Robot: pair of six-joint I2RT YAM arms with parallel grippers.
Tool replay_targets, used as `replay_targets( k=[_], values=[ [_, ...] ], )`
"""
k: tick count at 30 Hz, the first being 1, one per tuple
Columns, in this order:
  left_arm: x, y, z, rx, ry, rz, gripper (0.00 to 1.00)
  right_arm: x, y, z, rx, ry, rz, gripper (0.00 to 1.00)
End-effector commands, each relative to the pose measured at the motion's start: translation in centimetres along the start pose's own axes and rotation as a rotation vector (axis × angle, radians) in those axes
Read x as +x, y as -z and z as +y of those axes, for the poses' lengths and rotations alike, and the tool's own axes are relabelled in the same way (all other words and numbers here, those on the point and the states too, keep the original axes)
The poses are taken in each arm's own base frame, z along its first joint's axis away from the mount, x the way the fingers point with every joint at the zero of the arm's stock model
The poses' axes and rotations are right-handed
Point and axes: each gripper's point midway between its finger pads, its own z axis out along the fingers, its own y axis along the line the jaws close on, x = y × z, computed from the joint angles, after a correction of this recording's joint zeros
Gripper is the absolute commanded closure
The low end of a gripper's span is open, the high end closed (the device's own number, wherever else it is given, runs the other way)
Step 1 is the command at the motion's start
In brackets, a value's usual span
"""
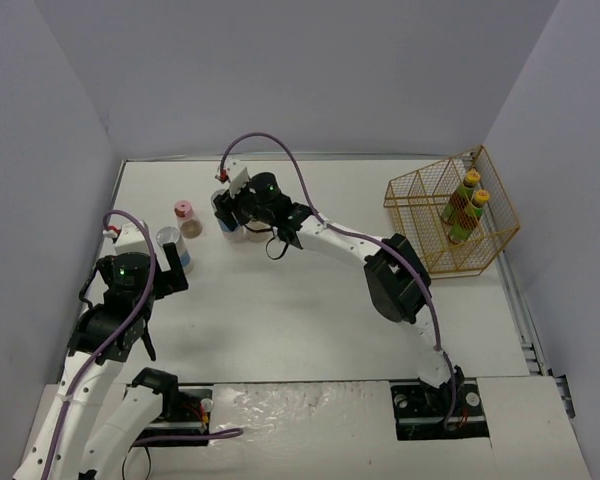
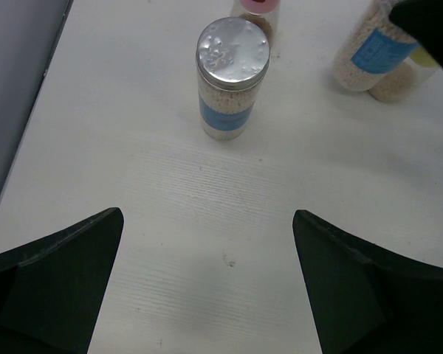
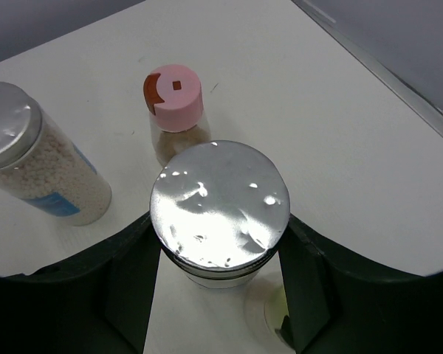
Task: Organize the condiment bottles
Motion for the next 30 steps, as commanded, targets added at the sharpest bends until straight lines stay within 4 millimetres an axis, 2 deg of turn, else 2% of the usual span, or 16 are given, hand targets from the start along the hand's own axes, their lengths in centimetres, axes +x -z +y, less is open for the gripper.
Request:
replay_targets(
  k=[1, 5, 7, 9, 13, 17, 25, 28, 29, 30],
  values=[
    [-1.4, 0.1, -0.4, 0.017, 0.026, -0.047, 0.03, -21.0, 11.0, -0.9, 0.124, 0.043, -0.446, 1.00],
    [-1.5, 0.2, -0.5, 0.025, 0.027, -0.050, 0.03, -22.1, 15.0, -2.5, 0.234, 0.034, -0.437, 1.00],
    [-1.5, 0.3, -0.5, 0.028, 0.029, -0.053, 0.03, -21.2, 16.4, -3.8, 0.310, 0.037, -0.404, 1.00],
    [-1.5, 0.2, -0.5, 0.030, 0.030, -0.054, 0.03, -21.1, 19.4, -5.9, 0.426, 0.039, -0.385, 1.00],
    [-1.5, 0.3, -0.7, 0.039, 0.028, -0.050, 0.03, -18.9, 24.0, -10.6, 0.628, 0.024, -0.341, 1.00],
    [-1.5, 0.3, -0.8, 0.045, 0.029, -0.049, 0.03, -15.8, 30.5, -17.4, 0.838, -0.027, -0.302, 1.00],
    [-1.5, 0.4, -1.0, 0.058, 0.030, -0.051, 0.03, -12.1, 40.7, -26.1, 1.117, -0.097, -0.290, 1.00],
    [-1.4, 0.4, -1.0, 0.058, 0.029, -0.050, 0.03, -11.1, 42.6, -28.1, 1.180, -0.112, -0.288, 1.00],
    [-1.5, 0.4, -0.9, 0.057, 0.031, -0.051, 0.03, -10.8, 42.5, -28.1, 1.181, -0.117, -0.286, 1.00],
    [-1.5, 0.4, -0.9, 0.057, 0.031, -0.051, 0.03, -10.3, 43.4, -29.1, 1.213, -0.123, -0.285, 1.00]
  ],
)
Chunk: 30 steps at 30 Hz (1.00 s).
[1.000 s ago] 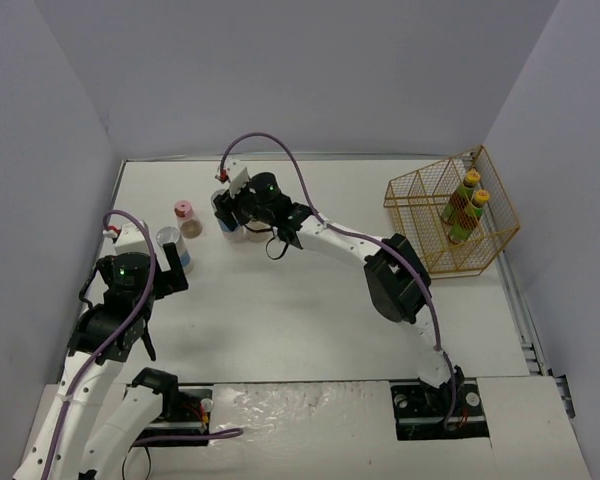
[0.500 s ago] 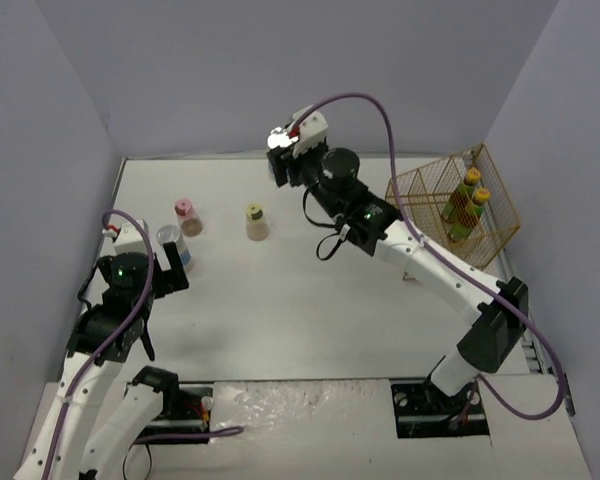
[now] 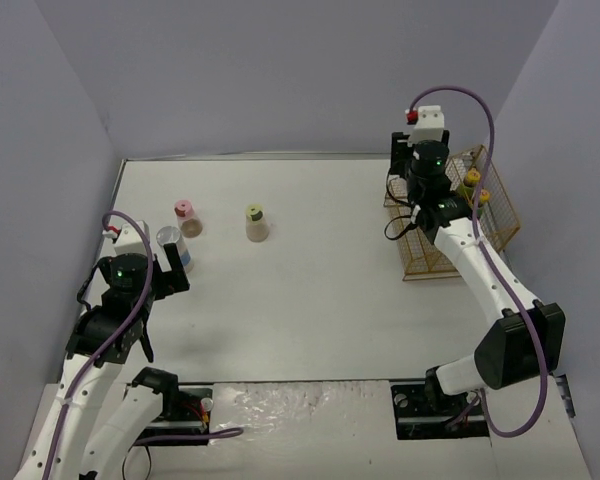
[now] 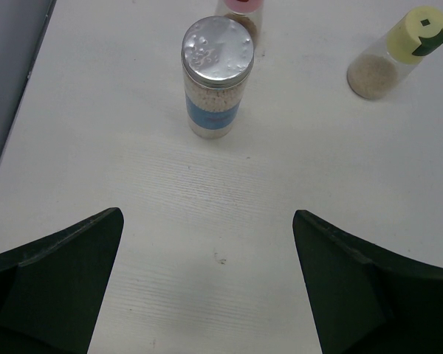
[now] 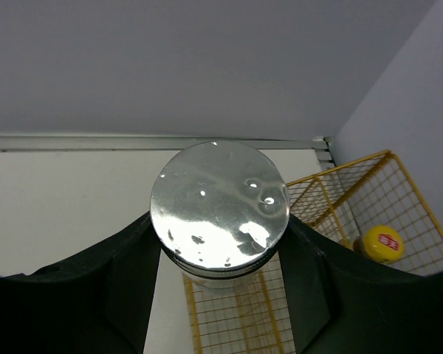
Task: Organize the condiment bottles
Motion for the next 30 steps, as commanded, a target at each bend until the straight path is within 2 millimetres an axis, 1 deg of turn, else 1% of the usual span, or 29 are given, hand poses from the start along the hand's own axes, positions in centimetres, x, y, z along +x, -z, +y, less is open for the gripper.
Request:
replay_targets(
  k=[1, 2, 6, 9, 12, 17, 18, 20, 24, 26, 28, 30],
  values=[
    [-1.4, 0.0, -0.4, 0.015, 0.022, -0.049, 0.03, -6.3, 0.8, -4.4, 0.104, -0.136, -0.212, 1.00],
    [-1.4, 0.0, -0.4, 0.016, 0.022, -0.049, 0.03, -5.9, 0.4, -5.1, 0.123, -0.150, -0.207, 1.00],
    [-1.4, 0.0, -0.4, 0.014, 0.021, -0.048, 0.03, -3.9, -0.8, -6.7, 0.175, -0.171, -0.178, 1.00],
    [-1.4, 0.1, -0.3, 0.013, 0.022, -0.049, 0.03, -2.3, -1.5, -7.6, 0.207, -0.176, -0.157, 1.00],
    [-1.4, 0.1, -0.3, 0.013, 0.022, -0.050, 0.03, -0.6, -2.1, -7.8, 0.213, -0.182, -0.130, 1.00],
    [-1.4, 0.0, -0.4, 0.015, 0.021, -0.046, 0.03, 3.4, -2.8, -7.4, 0.218, -0.205, -0.067, 1.00],
    [-1.4, 0.0, -0.4, 0.015, 0.021, -0.047, 0.03, 3.8, -2.9, -7.4, 0.221, -0.211, -0.065, 1.00],
    [-1.4, 0.0, -0.4, 0.015, 0.021, -0.048, 0.03, 5.5, -3.2, -7.1, 0.222, -0.217, -0.036, 1.00],
    [-1.4, 0.0, -0.3, 0.013, 0.021, -0.048, 0.03, 7.8, -3.6, -6.8, 0.230, -0.237, 0.002, 0.99],
    [-1.4, 0.0, -0.3, 0.013, 0.021, -0.048, 0.03, 9.0, -3.9, -6.6, 0.233, -0.240, 0.023, 0.95],
    [-1.4, 0.0, -0.3, 0.012, 0.022, -0.047, 0.03, 10.0, -4.1, -6.3, 0.228, -0.244, 0.044, 0.92],
    [-1.4, 0.0, -0.3, 0.012, 0.021, -0.048, 0.03, 10.9, -4.3, -6.0, 0.221, -0.248, 0.061, 0.87]
  ],
)
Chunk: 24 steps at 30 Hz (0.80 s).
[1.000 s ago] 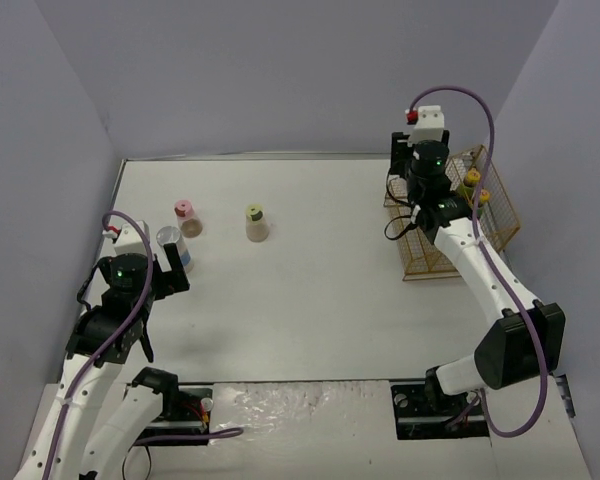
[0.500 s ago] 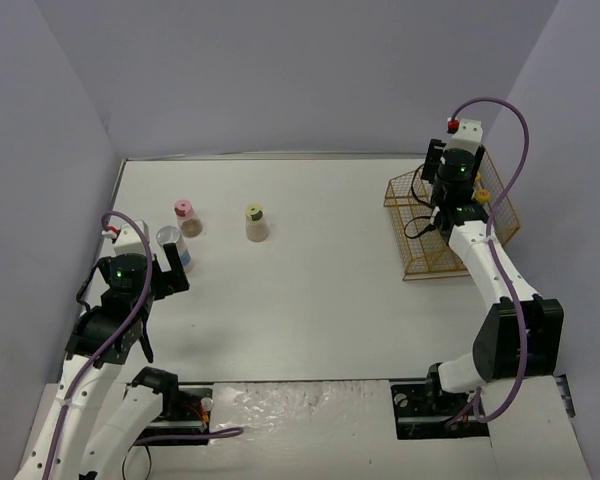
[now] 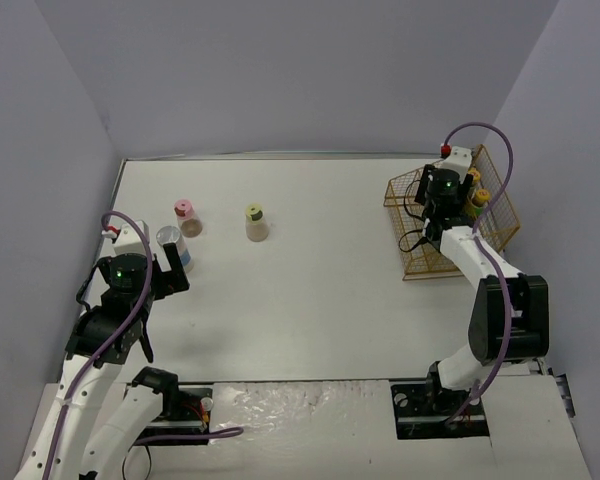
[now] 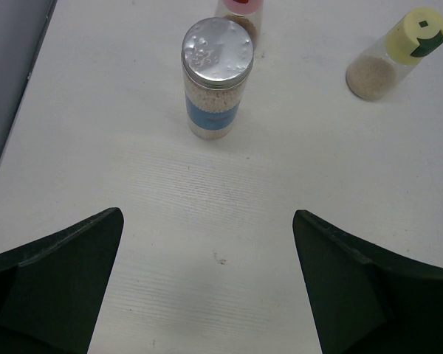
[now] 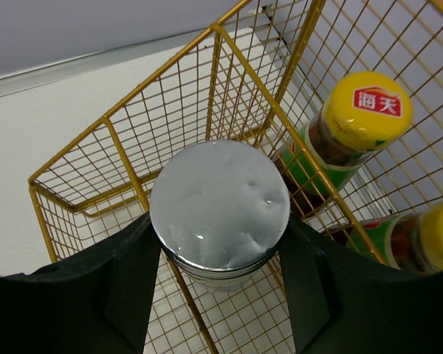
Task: Organize the condiment bottles
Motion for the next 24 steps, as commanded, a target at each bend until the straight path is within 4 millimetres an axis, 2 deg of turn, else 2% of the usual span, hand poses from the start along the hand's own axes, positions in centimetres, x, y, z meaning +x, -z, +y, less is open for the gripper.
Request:
replay_targets(
  k=[1, 4, 8, 12, 16, 22, 24],
  values=[
    [-1.3, -0.1, -0.3, 0.011, 0.019, -0.043, 0.03, -3.3, -0.4, 1.2, -0.030, -0.124, -0.127, 0.85],
    [-1.4, -0.1, -0.4, 0.011, 0.020, -0.043, 0.03, -2.3, -0.6, 1.4, -0.032, -0.132, -0.105, 0.76],
    [-1.3, -0.1, -0.3, 0.010, 0.019, -0.041, 0.03, -1.6, -0.5, 1.4, -0.035, -0.145, -0.088, 0.57],
    [-1.2, -0.2, -0.4, 0.008, 0.018, -0.036, 0.03, -1.0, -0.1, 1.5, -0.045, -0.151, -0.063, 0.48],
    [-1.1, -0.3, -0.4, 0.009, 0.018, -0.031, 0.03, -1.2, 0.8, 1.4, -0.058, -0.168, -0.057, 0.38],
    [-1.0, -0.4, -0.4, 0.005, 0.017, -0.025, 0.03, -3.4, 2.8, 1.2, -0.091, -0.188, -0.080, 0.25],
    [-1.0, -0.4, -0.3, 0.000, 0.020, -0.024, 0.03, -3.7, 3.2, 1.2, -0.098, -0.187, -0.072, 0.23]
  ],
)
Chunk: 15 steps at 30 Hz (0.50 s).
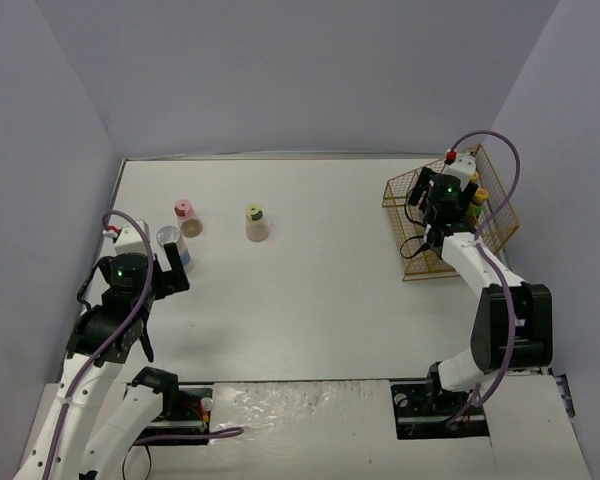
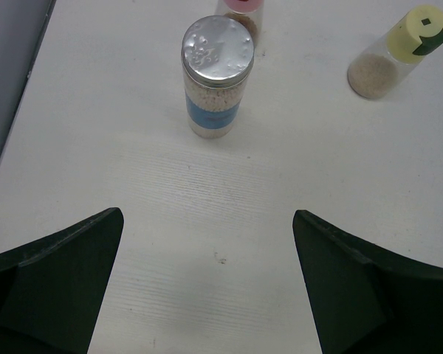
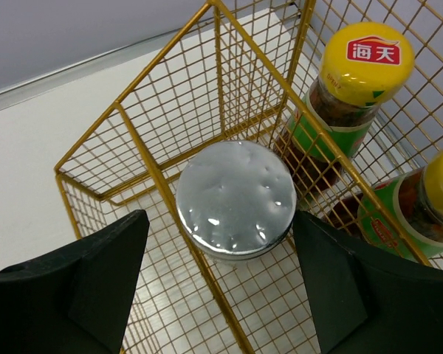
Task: Organize the condiment bottles
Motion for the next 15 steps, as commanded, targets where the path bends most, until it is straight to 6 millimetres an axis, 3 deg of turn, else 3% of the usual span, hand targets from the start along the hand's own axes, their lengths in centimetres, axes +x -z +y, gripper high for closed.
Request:
replay_targets(
  k=[1, 3, 11, 15],
  values=[
    [-1.1, -0.3, -0.3, 0.000, 0.024, -0.029, 0.03, -5.7, 2.6, 1.5, -0.080, -0.074, -0.112, 0.22],
    [-1.1, -0.5, -0.4, -0.001, 0.035, -0.029, 0.03, -6.8, 3.7, 1.7, -0.105, -0.079, -0.116, 0.18],
    [-2.3, -2.5, -1.0, -0.057, 0.134, -0.013, 0.03, -12.7, 11.3, 3.1, -0.292, -0.116, -0.177, 0.00],
    [-3.1, -4.4, -0.8, -0.134, 0.153, 0.002, 0.03, -13.2, 14.1, 3.9, -0.391, -0.128, -0.194, 0.00]
  ],
)
